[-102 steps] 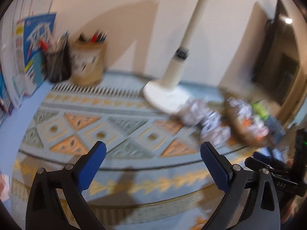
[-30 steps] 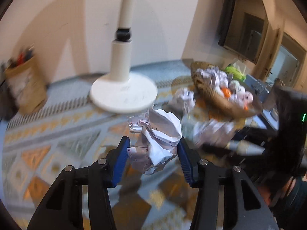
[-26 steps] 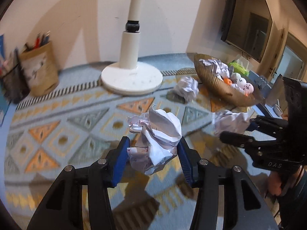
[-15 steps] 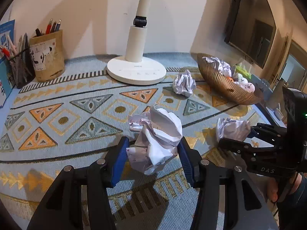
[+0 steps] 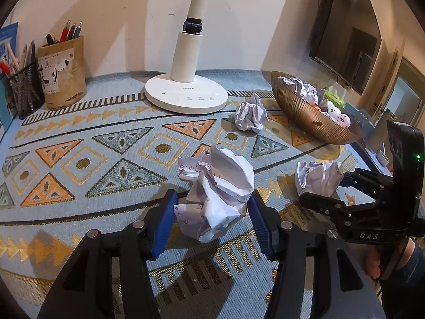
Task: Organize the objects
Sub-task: 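Grasp a paper ball with the left gripper while the right grasps another paper ball, then carry both paper balls over the bowl and open both grippers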
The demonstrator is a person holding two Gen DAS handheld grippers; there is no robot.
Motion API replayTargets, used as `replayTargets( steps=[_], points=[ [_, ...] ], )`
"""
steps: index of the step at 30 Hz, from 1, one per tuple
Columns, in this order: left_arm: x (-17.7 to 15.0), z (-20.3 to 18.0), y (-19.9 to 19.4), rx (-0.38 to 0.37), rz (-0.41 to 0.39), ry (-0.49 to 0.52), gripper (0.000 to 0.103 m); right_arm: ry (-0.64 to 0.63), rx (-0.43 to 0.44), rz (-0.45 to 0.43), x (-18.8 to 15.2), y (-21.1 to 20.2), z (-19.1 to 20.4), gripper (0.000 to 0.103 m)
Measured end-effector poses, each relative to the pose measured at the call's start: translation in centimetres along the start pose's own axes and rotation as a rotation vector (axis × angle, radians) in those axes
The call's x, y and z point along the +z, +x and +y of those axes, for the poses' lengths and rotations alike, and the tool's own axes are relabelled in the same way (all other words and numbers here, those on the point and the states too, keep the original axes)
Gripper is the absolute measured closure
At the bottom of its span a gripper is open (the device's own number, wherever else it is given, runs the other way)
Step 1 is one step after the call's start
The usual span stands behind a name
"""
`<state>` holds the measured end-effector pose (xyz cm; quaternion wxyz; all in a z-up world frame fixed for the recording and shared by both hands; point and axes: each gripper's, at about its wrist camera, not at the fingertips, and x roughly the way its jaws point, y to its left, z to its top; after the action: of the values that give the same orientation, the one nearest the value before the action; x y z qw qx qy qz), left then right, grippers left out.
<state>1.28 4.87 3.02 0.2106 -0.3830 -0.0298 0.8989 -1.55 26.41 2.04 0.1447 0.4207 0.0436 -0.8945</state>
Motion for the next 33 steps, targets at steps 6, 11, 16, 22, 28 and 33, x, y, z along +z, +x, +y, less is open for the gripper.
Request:
replayTargets(
  steps=[6, 11, 16, 22, 28, 33],
  points=[
    [0.0, 0.0, 0.1, 0.006, 0.003, 0.008, 0.051, 0.006, -0.002, 0.004, 0.0, 0.0, -0.1, 0.036],
    [0.0, -0.1, 0.1, 0.01, 0.004, 0.008, 0.051, 0.009, -0.001, 0.008, -0.1, 0.1, -0.1, 0.027],
    [0.0, 0.0, 0.1, 0.009, 0.008, 0.008, 0.051, 0.014, 0.001, 0.004, -0.1, 0.1, -0.2, 0.025],
    [0.1, 0.2, 0.2, 0.007, 0.012, 0.007, 0.051, 0.02, -0.026, -0.014, -0.1, 0.0, -0.3, 0.025],
    [0.2, -0.2, 0.1, 0.02, 0.019, 0.013, 0.051, -0.036, -0.055, -0.012, -0.1, 0.1, 0.8, 0.059],
    [3.1, -2.4, -3.0, -0.123, -0.046, 0.006, 0.051, 0.019, -0.078, -0.131, -0.1, -3.7, 0.0, 0.065]
  ],
)
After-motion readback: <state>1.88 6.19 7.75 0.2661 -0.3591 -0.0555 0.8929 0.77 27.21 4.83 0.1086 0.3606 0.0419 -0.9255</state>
